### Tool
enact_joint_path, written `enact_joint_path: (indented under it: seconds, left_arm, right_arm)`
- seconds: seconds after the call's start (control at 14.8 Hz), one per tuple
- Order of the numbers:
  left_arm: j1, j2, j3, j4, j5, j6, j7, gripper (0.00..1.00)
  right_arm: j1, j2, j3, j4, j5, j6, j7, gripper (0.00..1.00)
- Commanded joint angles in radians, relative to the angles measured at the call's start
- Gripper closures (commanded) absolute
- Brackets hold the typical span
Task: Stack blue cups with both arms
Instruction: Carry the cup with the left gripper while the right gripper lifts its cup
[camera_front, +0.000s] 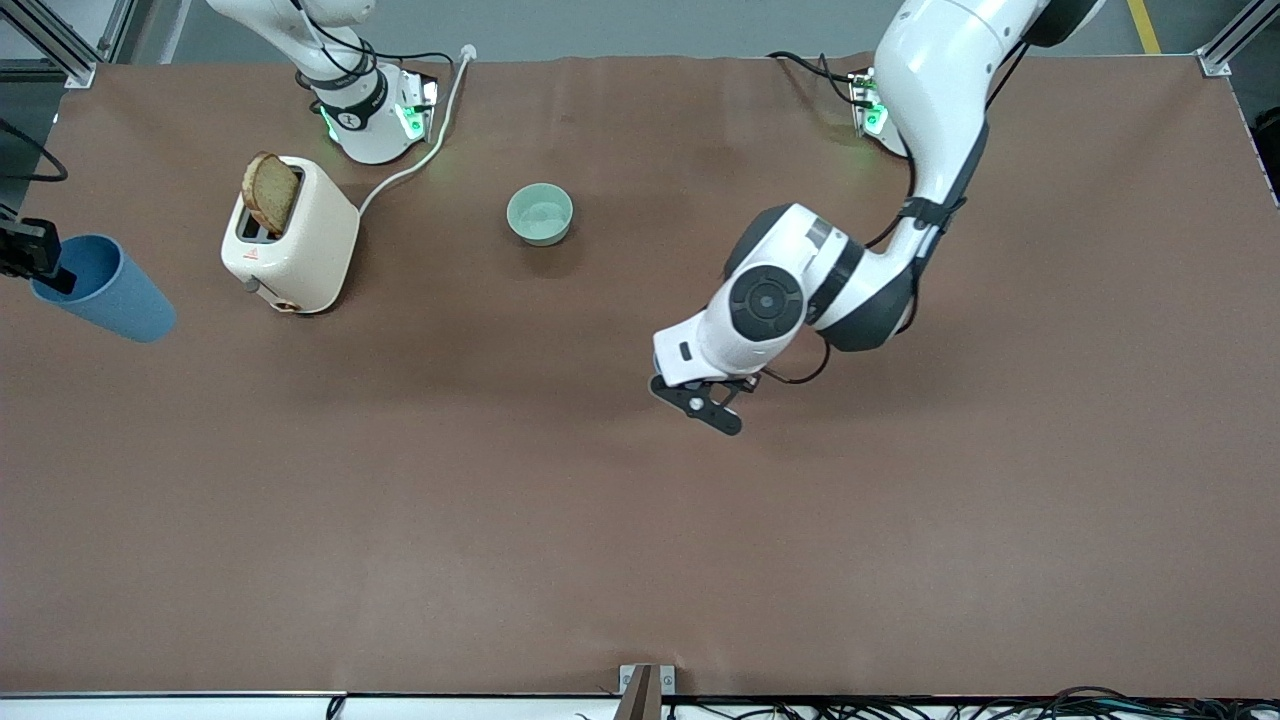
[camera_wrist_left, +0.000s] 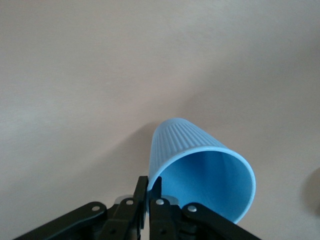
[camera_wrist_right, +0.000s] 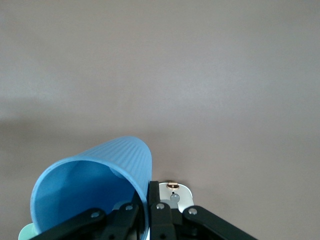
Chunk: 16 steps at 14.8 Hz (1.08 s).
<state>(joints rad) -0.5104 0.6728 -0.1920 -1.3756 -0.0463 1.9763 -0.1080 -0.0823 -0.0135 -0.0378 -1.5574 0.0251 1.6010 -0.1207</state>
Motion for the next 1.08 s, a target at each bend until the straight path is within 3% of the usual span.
enact_joint_path:
  seconds: [0.0,0.61,0.74,0.81,0.88,0.94,1.01]
  left_arm:
    - [-0.049,0.039,0.011,0.036,-0.001,0.009,-0.036,1.00]
    - [-0.112,0.108,0.011,0.032,0.005,0.070,-0.053,0.98]
    - [-0.114,0.122,0.011,0.030,0.005,0.096,-0.058,0.92]
    - [-0.112,0.120,0.011,0.030,0.006,0.096,-0.067,0.82]
    - [-0.114,0.114,0.011,0.030,0.006,0.096,-0.073,0.49]
    - [-0.112,0.102,0.012,0.032,0.008,0.096,-0.072,0.00]
    - [-0.112,0.076,0.011,0.032,0.008,0.095,-0.072,0.00]
  right_arm:
    - [0.055,0.009,-0.001,0.033,-0.057,-0.033,0.076,0.98]
    - [0.039,0.007,-0.010,0.017,0.010,-0.070,0.067,0.98]
    - [0.038,0.009,-0.010,0.022,0.010,-0.070,0.068,0.98]
    - [0.038,0.009,-0.010,0.022,0.010,-0.070,0.068,0.98]
    - [0.039,0.009,-0.008,0.022,0.012,-0.070,0.072,0.98]
    - [0.041,0.009,-0.008,0.022,0.012,-0.072,0.072,0.98]
    - [0.041,0.009,-0.008,0.022,0.012,-0.075,0.072,0.98]
